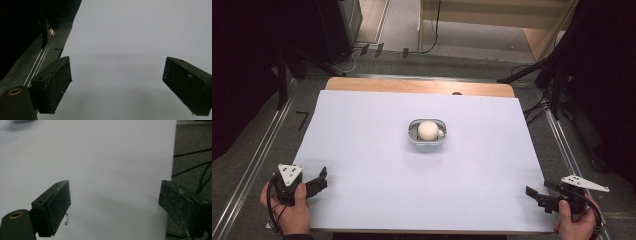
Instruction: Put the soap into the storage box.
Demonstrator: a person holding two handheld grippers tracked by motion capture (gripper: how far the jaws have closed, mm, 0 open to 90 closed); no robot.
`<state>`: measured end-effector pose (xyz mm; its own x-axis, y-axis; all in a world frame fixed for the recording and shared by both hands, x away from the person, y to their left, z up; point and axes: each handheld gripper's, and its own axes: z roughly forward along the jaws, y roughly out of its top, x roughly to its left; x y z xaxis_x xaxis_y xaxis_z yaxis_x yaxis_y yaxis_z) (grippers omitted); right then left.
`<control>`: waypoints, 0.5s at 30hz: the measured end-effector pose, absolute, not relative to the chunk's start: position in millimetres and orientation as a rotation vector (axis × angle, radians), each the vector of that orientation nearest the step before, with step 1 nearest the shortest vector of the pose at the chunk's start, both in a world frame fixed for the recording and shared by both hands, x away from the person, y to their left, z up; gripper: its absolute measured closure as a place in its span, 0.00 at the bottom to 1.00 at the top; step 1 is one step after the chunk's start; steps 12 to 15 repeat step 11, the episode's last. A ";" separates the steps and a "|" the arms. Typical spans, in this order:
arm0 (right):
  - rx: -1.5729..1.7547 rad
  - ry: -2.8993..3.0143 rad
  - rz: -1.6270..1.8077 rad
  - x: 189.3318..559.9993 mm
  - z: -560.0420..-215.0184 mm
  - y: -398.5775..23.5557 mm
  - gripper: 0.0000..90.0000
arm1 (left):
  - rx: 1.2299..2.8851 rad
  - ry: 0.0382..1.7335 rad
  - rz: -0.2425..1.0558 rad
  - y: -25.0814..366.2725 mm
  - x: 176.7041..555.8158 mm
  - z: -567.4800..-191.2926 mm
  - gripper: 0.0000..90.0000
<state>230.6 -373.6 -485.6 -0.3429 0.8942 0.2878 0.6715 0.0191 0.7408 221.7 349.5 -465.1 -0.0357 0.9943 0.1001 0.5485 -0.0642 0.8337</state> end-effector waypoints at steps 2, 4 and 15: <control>1.633 1.997 1.255 226.8 -485.2 -378.7 0.13 | 1.668 1.634 0.994 349.3 221.8 -465.2 0.10; 1.623 1.977 1.277 224.5 -483.8 -380.5 0.13 | 1.671 1.634 0.991 349.5 222.1 -465.2 0.10; 1.619 1.988 1.273 225.2 -485.5 -376.1 0.13 | 1.668 1.639 0.985 349.8 222.3 -465.1 0.10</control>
